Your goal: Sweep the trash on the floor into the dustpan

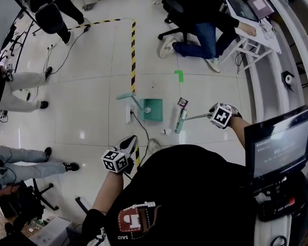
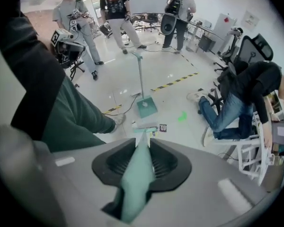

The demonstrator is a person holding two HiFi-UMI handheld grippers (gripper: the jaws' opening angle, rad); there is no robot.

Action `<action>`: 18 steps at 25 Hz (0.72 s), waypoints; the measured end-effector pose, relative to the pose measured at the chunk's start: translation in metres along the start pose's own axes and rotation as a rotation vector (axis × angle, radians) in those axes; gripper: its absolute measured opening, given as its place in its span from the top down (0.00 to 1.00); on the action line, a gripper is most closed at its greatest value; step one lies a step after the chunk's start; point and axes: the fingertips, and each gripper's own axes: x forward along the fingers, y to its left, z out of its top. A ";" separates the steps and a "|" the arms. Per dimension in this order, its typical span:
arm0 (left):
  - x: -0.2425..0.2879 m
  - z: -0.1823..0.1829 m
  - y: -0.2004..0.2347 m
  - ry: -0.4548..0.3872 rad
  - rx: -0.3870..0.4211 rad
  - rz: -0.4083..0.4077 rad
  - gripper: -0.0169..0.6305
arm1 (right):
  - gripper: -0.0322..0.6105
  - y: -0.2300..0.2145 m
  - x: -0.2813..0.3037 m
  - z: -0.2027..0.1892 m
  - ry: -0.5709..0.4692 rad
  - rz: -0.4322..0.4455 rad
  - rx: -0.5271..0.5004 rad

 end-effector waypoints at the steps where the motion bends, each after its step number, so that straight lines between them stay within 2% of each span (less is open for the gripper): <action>1: 0.004 0.004 -0.009 -0.007 0.011 -0.010 0.97 | 0.81 0.002 -0.007 -0.016 0.002 -0.016 0.012; 5: 0.025 0.000 -0.058 -0.015 0.073 -0.046 0.97 | 0.81 0.018 -0.026 -0.079 -0.033 -0.050 0.052; 9: 0.043 -0.029 -0.129 -0.047 0.101 -0.053 0.97 | 0.81 0.045 -0.033 -0.145 -0.111 -0.078 0.076; 12: 0.050 -0.058 -0.186 -0.067 0.083 -0.040 0.97 | 0.81 0.066 -0.041 -0.189 -0.162 -0.099 0.082; 14: 0.049 -0.079 -0.222 -0.053 0.072 -0.038 0.97 | 0.81 0.083 -0.048 -0.206 -0.213 -0.077 0.063; 18: 0.041 -0.107 -0.276 0.006 0.113 -0.063 0.97 | 0.81 0.105 -0.055 -0.240 -0.245 -0.055 0.087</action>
